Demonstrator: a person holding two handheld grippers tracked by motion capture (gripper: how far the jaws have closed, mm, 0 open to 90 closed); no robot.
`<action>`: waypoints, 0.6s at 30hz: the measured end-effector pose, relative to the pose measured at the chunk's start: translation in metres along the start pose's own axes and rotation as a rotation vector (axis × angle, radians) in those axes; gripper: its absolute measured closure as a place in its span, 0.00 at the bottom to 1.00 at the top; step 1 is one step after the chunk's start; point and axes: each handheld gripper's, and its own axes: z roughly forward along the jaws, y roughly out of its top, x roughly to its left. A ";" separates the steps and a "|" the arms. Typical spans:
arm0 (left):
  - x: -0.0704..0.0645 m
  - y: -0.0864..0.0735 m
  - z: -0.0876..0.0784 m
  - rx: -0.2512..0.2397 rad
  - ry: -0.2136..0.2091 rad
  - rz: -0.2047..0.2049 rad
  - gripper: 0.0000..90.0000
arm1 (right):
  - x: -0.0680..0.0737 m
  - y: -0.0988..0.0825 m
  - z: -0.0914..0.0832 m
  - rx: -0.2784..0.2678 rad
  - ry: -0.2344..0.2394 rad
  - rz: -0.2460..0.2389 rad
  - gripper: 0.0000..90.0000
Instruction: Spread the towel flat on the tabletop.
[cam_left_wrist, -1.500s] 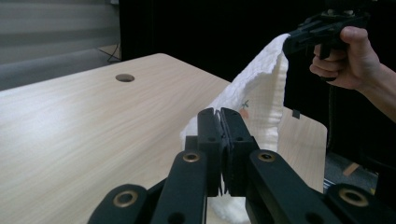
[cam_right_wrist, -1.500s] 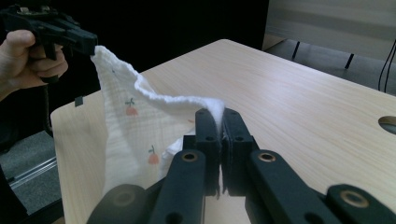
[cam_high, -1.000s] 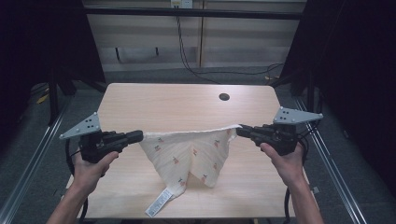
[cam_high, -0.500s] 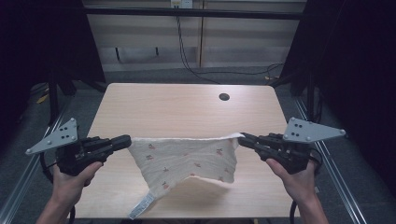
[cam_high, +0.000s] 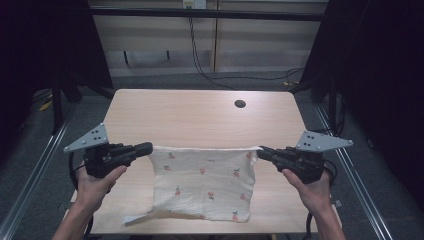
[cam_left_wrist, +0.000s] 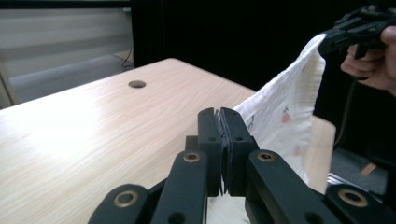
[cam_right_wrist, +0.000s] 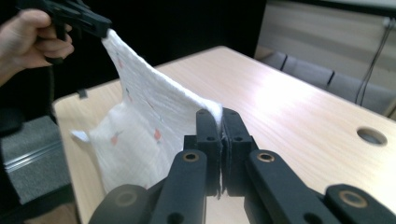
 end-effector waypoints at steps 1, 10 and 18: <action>0.001 0.000 0.001 0.001 -0.002 0.005 0.98 | -0.003 -0.002 0.003 0.006 -0.003 0.003 0.98; 0.024 -0.006 0.019 0.028 0.017 -0.047 0.98 | -0.033 -0.015 0.029 0.017 0.001 0.076 0.98; 0.045 -0.023 0.031 0.069 0.044 -0.095 0.98 | -0.046 -0.019 0.054 0.056 0.001 0.089 0.98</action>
